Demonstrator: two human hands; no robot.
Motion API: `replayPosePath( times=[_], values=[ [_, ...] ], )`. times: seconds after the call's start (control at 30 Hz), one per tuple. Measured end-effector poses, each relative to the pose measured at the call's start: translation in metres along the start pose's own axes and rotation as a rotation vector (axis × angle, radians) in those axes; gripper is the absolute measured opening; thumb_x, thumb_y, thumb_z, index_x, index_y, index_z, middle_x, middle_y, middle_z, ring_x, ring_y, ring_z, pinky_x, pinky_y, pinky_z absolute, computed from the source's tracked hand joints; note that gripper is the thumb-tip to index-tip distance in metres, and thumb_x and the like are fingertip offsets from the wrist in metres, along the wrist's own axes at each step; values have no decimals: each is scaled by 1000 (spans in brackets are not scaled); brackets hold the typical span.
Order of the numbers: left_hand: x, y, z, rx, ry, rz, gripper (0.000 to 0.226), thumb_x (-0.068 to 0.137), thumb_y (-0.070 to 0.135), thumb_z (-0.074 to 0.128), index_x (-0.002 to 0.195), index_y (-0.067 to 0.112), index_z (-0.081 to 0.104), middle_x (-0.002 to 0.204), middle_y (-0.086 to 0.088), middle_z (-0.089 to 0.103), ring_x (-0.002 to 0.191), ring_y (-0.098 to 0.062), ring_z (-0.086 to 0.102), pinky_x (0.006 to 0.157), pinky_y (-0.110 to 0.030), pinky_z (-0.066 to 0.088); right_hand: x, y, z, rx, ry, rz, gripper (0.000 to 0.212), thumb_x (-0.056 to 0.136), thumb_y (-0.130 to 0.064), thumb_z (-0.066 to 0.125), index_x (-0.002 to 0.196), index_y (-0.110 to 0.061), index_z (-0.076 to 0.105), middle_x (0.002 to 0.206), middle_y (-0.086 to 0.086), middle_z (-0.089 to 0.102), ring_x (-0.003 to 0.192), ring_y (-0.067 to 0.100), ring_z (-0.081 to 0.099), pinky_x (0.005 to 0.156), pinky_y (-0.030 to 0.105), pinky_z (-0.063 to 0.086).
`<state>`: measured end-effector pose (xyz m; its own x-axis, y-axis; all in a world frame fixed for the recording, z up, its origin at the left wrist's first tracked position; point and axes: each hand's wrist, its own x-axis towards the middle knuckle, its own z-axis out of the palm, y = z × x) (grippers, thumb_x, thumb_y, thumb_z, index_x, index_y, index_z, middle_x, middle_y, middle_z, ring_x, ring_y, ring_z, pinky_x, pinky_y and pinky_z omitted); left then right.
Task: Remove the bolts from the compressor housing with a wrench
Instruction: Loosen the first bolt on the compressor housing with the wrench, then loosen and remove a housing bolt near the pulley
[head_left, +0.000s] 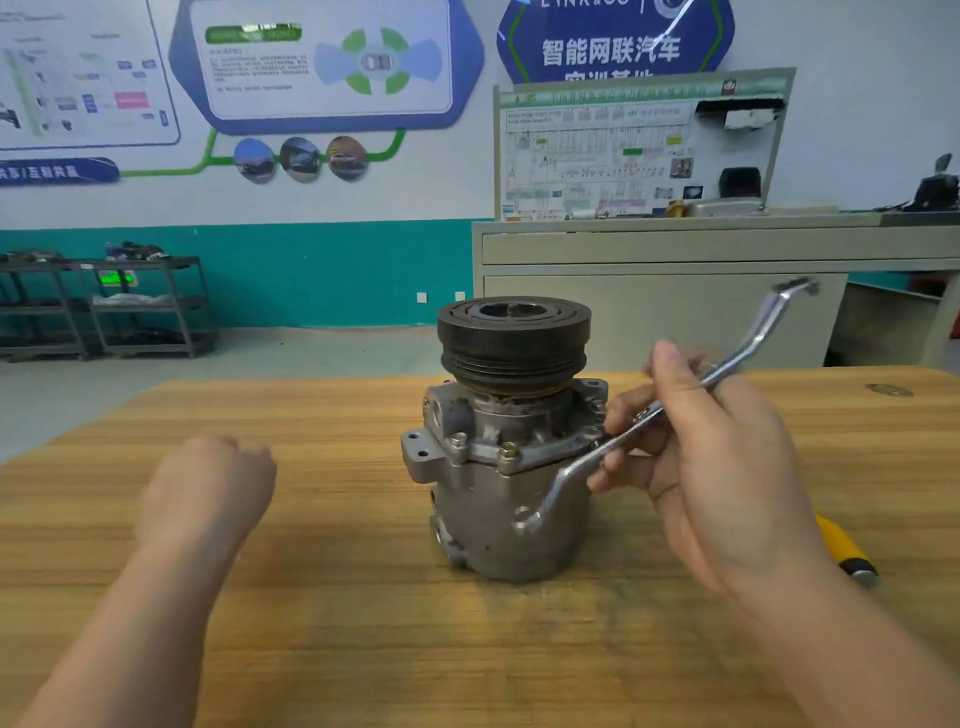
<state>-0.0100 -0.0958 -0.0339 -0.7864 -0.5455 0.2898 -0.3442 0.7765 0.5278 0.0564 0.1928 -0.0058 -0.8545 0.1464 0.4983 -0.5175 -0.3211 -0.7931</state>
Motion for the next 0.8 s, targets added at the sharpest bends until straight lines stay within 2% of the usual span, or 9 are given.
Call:
replayPosePath(
  times=[0.1, 0.23, 0.4, 0.5, 0.6, 0.67, 0.7, 0.77, 0.8],
  values=[
    [14, -20, 16, 334, -346, -90, 22, 93, 15, 45, 91, 4, 64, 113, -19, 64, 101, -33, 59, 78, -31, 45, -4, -1, -1, -4, 52, -165, 22, 82, -37, 52, 91, -19, 43, 70, 11, 67, 55, 30, 67, 43, 33, 53],
    [15, -19, 19, 396, -453, -56, 31, 99, 15, 37, 117, 5, 60, 127, -14, 58, 115, -27, 55, 93, -30, 43, -15, 2, 8, -78, 69, -448, 26, 90, -41, 51, 95, -20, 38, 78, 10, 68, 58, 27, 70, 51, 34, 57],
    [10, -16, 14, 479, -481, -30, 34, 102, 17, 36, 126, 5, 55, 133, -12, 55, 122, -24, 52, 97, -27, 40, -20, 5, 11, -178, -13, -641, 15, 96, -36, 51, 97, -28, 37, 81, 13, 65, 56, 21, 69, 48, 34, 56],
    [14, -22, 18, 429, -477, -89, 40, 102, 29, 39, 128, 2, 54, 133, -16, 54, 122, -29, 51, 101, -32, 42, -19, 6, 9, -241, -64, -755, 13, 98, -31, 50, 99, -23, 40, 80, 11, 62, 58, 17, 69, 47, 33, 56],
    [14, -23, 14, 348, -370, -128, 55, 99, 48, 37, 113, 3, 64, 118, -18, 62, 110, -33, 57, 97, -40, 46, -18, 7, 4, -324, -127, -842, 5, 100, -27, 49, 104, -28, 47, 81, 11, 59, 61, 15, 67, 48, 31, 54],
    [7, -12, 8, 141, -115, -27, 55, 96, 55, 38, 83, 10, 66, 84, -13, 67, 83, -29, 62, 81, -39, 52, -19, 8, 2, -398, -163, -859, 4, 100, -27, 48, 103, -30, 51, 84, 10, 59, 63, 14, 66, 49, 31, 53],
    [-2, -1, 7, -72, -24, 99, 51, 94, 57, 40, 77, 15, 62, 72, -8, 64, 71, -25, 61, 73, -36, 53, -19, 8, 2, -433, -176, -853, 6, 100, -30, 48, 99, -27, 53, 85, 8, 59, 63, 15, 66, 51, 32, 53],
    [-29, 28, 8, -652, -87, 328, 49, 85, 68, 40, 90, 23, 59, 81, 3, 65, 74, -12, 62, 67, -30, 51, -19, 9, 1, -532, -211, -847, 21, 100, -36, 46, 95, -19, 56, 84, 3, 59, 67, 16, 64, 57, 31, 52],
    [-44, 41, 10, -865, -200, 402, 57, 79, 75, 36, 103, 28, 58, 96, 9, 66, 86, -1, 62, 74, -24, 49, -20, 8, 2, -614, -222, -864, 28, 100, -38, 44, 92, -15, 58, 82, 1, 59, 71, 15, 63, 61, 28, 52]
  ],
)
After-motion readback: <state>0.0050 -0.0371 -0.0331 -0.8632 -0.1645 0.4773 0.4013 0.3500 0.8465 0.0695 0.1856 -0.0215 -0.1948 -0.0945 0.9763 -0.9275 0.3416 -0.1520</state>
